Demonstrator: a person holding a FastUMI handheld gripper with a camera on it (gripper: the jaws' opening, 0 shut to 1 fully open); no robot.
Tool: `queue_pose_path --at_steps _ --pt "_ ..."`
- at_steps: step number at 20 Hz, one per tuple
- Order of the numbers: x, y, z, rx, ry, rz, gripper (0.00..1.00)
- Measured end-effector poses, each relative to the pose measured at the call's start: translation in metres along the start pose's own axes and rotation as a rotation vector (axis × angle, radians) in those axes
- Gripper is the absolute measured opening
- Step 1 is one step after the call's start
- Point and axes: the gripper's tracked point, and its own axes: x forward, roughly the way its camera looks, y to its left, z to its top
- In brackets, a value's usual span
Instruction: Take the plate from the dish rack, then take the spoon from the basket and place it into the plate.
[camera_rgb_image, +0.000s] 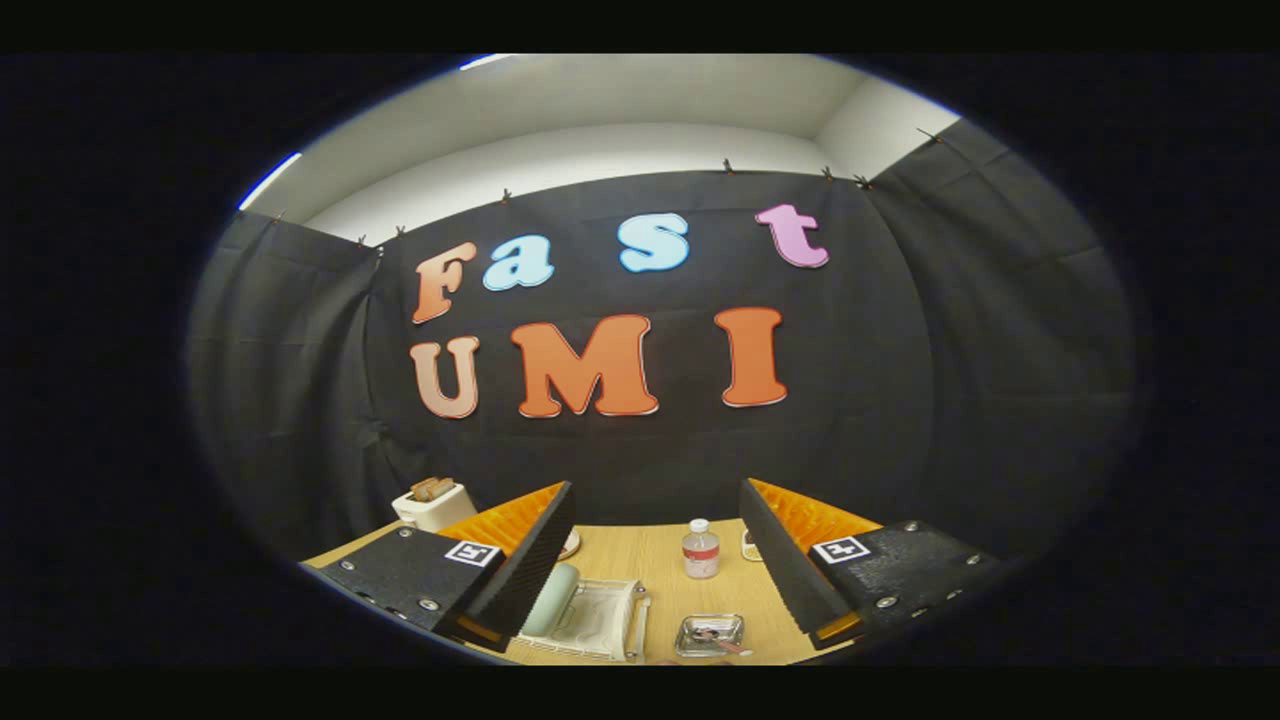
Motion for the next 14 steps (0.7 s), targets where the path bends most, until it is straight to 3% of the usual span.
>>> queue_pose_path --at_steps 6,14 --pt "0.019 0.008 -0.045 -0.012 0.232 -0.005 0.97" --pt "0.043 0.065 -0.118 0.005 0.552 0.069 0.96"
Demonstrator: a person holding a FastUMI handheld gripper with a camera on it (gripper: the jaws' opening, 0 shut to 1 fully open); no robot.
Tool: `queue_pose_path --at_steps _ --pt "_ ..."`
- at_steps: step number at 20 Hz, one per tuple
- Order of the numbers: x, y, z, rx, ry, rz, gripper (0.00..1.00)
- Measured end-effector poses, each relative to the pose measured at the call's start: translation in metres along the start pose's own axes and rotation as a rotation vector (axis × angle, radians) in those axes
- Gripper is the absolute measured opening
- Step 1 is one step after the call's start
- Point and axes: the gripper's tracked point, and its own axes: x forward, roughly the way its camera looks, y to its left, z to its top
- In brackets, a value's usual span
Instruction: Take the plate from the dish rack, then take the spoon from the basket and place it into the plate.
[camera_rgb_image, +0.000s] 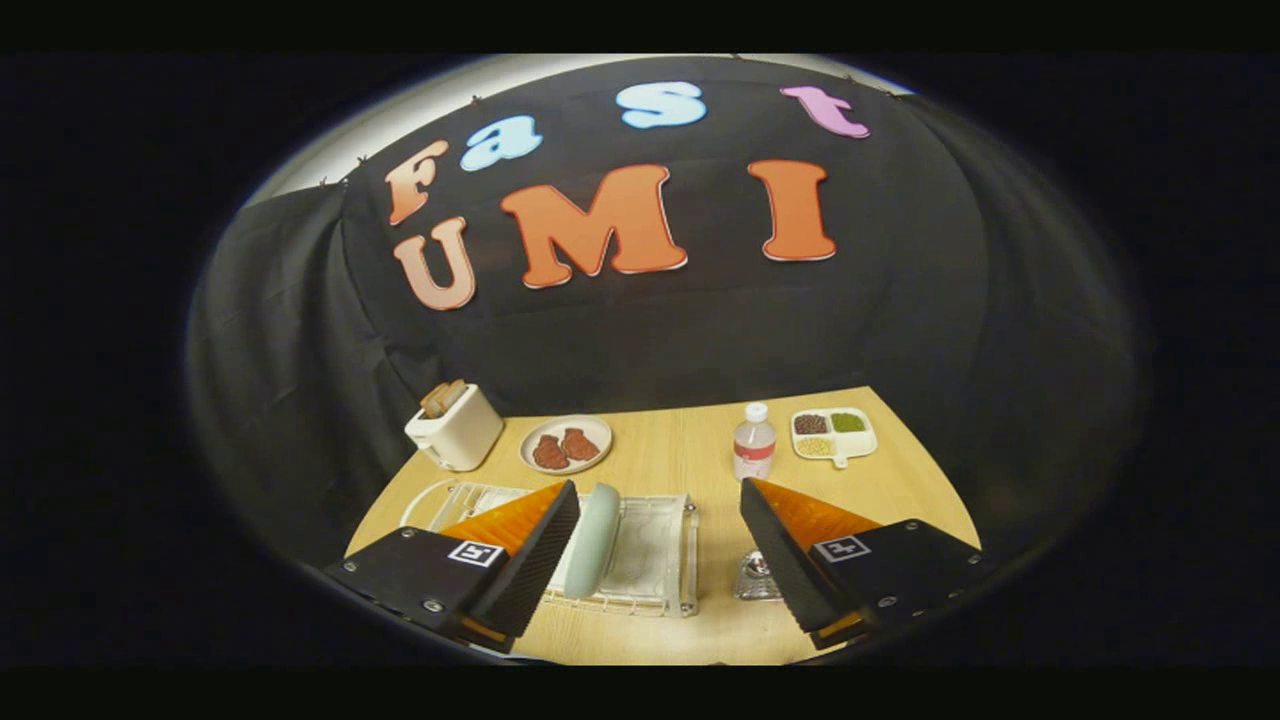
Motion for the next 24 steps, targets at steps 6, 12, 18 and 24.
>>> queue_pose_path --at_steps 6,12,18,24 --pt "0.033 0.031 -0.029 -0.024 0.183 0.040 0.91" --pt "0.062 0.042 -0.068 -0.057 0.366 0.010 0.81" --pt "0.084 0.050 -0.107 -0.098 0.495 -0.033 0.65" --pt "0.089 0.038 -0.117 -0.113 0.551 -0.151 0.32"
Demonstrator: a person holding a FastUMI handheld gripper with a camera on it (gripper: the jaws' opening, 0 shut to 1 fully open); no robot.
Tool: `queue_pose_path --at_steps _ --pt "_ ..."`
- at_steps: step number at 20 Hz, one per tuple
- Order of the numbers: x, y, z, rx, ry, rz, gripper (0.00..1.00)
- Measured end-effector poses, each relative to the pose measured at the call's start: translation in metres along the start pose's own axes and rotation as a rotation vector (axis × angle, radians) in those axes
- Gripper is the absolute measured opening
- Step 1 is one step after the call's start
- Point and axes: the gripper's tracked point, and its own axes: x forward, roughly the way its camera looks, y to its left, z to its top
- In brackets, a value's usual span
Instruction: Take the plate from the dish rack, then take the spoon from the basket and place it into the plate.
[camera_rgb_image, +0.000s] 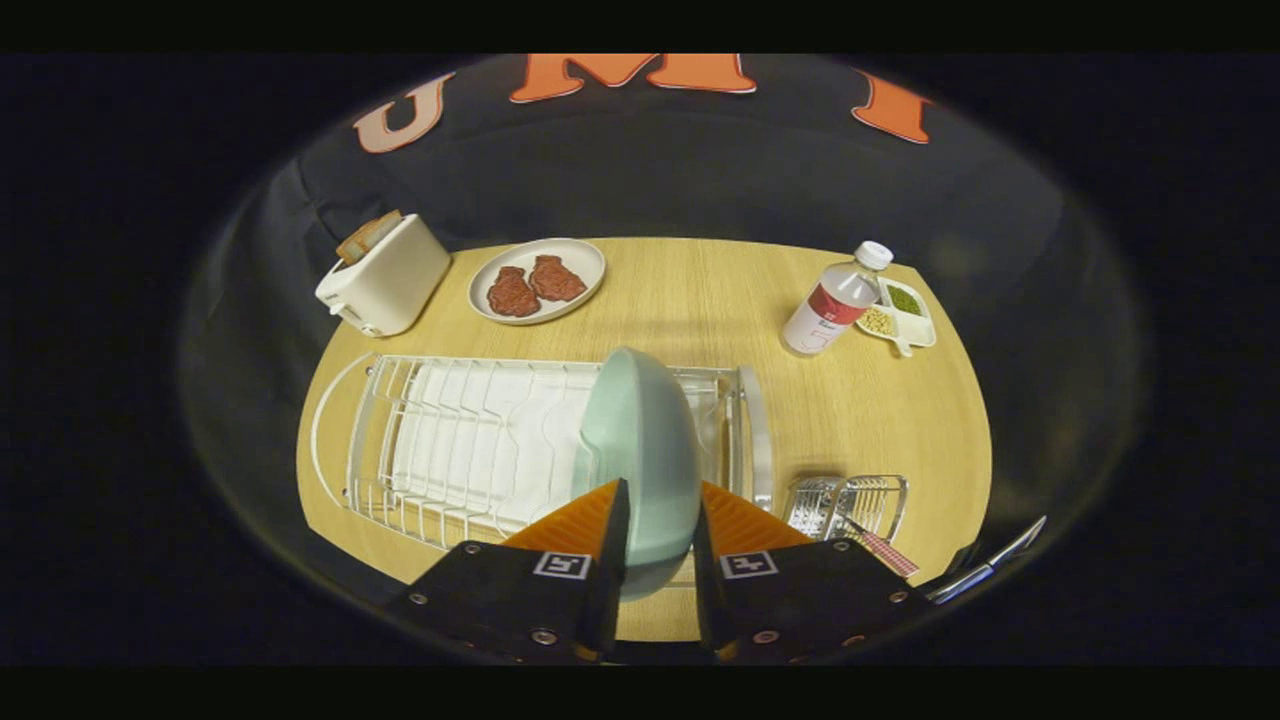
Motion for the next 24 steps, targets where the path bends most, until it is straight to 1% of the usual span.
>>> queue_pose_path --at_steps 4,6,8,9,13,16,17,19,20,22,24 --pt "-0.004 0.000 0.003 0.031 -0.007 -0.002 0.27" --pt "-0.009 -0.005 0.011 0.055 -0.026 -0.022 0.24" --pt "-0.014 -0.007 0.020 0.066 -0.062 -0.033 0.24" --pt "-0.017 -0.008 0.018 0.058 -0.062 -0.041 0.23" --pt "-0.024 -0.013 0.019 0.064 -0.062 -0.095 0.24" --pt "-0.032 -0.025 0.031 0.053 -0.110 -0.163 0.23" --pt "-0.035 -0.026 0.035 0.063 -0.126 -0.165 0.23" --pt "-0.044 -0.020 0.036 0.111 -0.129 -0.133 0.20" --pt "-0.048 -0.027 0.034 0.119 -0.137 -0.140 0.18" --pt "-0.056 -0.035 0.030 0.128 -0.151 -0.154 0.18" --pt "-0.066 -0.037 0.022 0.152 -0.157 -0.132 0.19"
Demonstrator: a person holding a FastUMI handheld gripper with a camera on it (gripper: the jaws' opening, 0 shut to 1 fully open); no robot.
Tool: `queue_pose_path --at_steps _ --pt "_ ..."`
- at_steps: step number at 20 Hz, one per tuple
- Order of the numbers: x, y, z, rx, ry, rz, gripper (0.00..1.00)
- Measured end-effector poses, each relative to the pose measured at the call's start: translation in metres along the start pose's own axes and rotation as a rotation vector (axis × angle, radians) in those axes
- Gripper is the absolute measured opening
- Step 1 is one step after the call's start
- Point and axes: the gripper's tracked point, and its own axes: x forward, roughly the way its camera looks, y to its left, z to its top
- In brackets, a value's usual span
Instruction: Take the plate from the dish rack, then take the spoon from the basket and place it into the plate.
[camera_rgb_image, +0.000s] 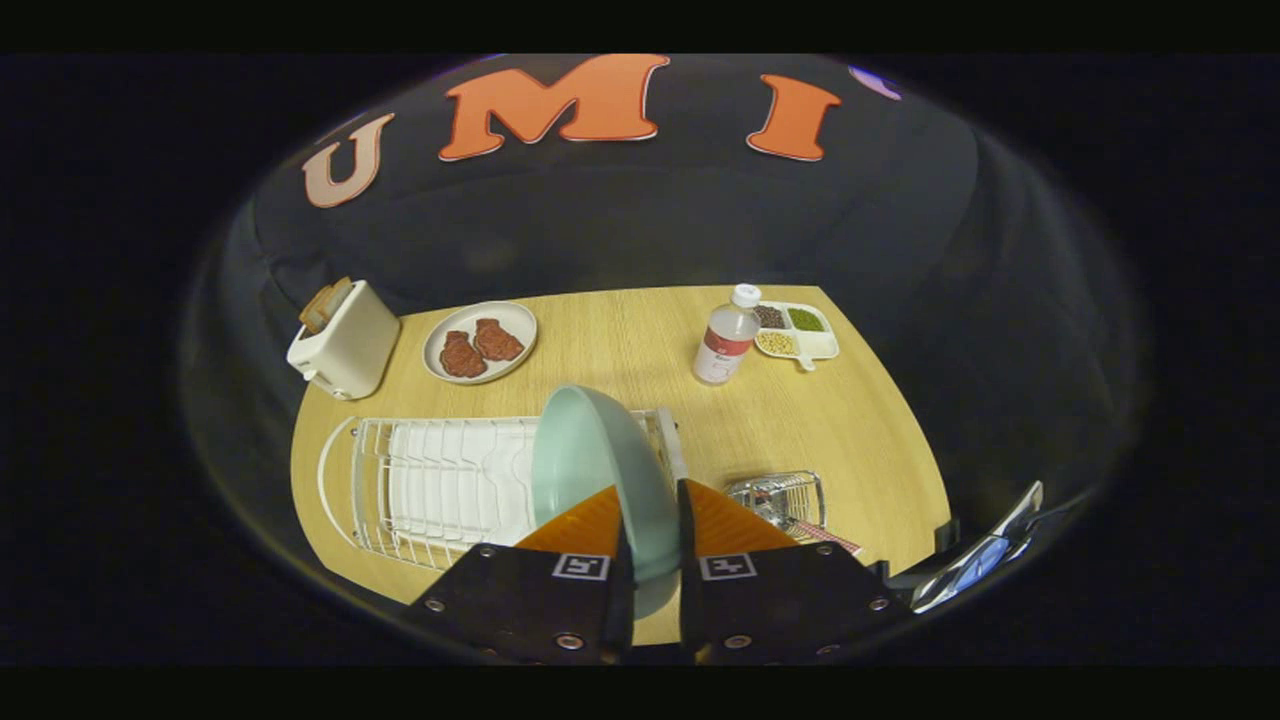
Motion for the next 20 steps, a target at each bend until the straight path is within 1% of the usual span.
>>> queue_pose_path --at_steps 2,5,7,10,12,17,20 --pt "-0.010 -0.009 -0.008 0.028 -0.006 0.035 0.18" --pt "-0.027 -0.031 -0.026 0.090 0.005 0.113 0.18" --pt "-0.031 -0.046 -0.043 0.125 0.017 0.134 0.19" --pt "-0.035 -0.068 -0.067 0.160 0.027 0.145 0.19" --pt "-0.039 -0.076 -0.082 0.179 0.028 0.173 0.19" --pt "-0.041 -0.083 -0.126 0.218 0.058 0.244 0.18" --pt "-0.042 -0.073 -0.147 0.205 0.060 0.317 0.18"
